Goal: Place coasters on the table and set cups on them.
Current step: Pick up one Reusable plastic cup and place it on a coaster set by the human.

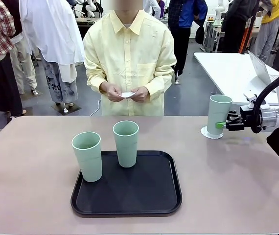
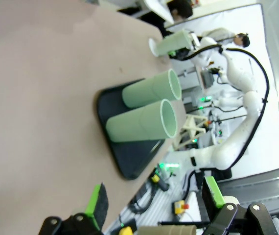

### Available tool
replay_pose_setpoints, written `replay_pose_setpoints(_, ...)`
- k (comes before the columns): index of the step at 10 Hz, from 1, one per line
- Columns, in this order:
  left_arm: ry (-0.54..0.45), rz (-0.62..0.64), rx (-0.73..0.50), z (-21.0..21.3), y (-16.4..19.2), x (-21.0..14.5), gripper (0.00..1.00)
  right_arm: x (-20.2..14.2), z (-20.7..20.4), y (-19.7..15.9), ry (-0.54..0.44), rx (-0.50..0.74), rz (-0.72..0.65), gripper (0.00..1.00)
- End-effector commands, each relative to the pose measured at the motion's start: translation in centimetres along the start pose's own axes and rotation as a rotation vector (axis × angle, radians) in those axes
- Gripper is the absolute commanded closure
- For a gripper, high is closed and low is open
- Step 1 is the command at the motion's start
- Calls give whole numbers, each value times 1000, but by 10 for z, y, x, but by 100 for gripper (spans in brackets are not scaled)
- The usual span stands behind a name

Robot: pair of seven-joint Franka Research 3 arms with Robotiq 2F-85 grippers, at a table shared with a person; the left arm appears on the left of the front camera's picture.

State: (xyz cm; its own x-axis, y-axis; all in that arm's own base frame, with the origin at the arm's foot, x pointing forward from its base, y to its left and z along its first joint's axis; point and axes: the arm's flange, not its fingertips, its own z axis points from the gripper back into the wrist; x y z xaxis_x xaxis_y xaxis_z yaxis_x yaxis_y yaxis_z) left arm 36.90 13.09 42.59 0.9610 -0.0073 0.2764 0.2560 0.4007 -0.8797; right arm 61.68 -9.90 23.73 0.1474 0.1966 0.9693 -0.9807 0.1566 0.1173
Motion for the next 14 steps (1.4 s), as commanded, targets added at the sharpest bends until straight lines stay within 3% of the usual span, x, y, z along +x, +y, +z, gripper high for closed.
replay_pose_setpoints(1, -10, -17, -18, 1, 0, 0, 0, -4, -4, -10, 25, 31, -10, 19)
replay_pose_setpoints(6, -10, -17, -18, 1, 0, 0, 0, -3, -7, -9, 17, 48, -5, 19)
replay_pose_setpoints(7, -10, -17, -18, 1, 0, 0, 0, -3, -7, -9, 26, 45, -11, 0)
replay_pose_setpoints(12, -10, -17, -18, 1, 0, 0, 0, -3, -7, -9, 50, 29, -15, 0)
replay_pose_setpoints(14, -10, -17, -18, 1, 0, 0, 0, -2, -4, -9, 108, -1, -17, 0)
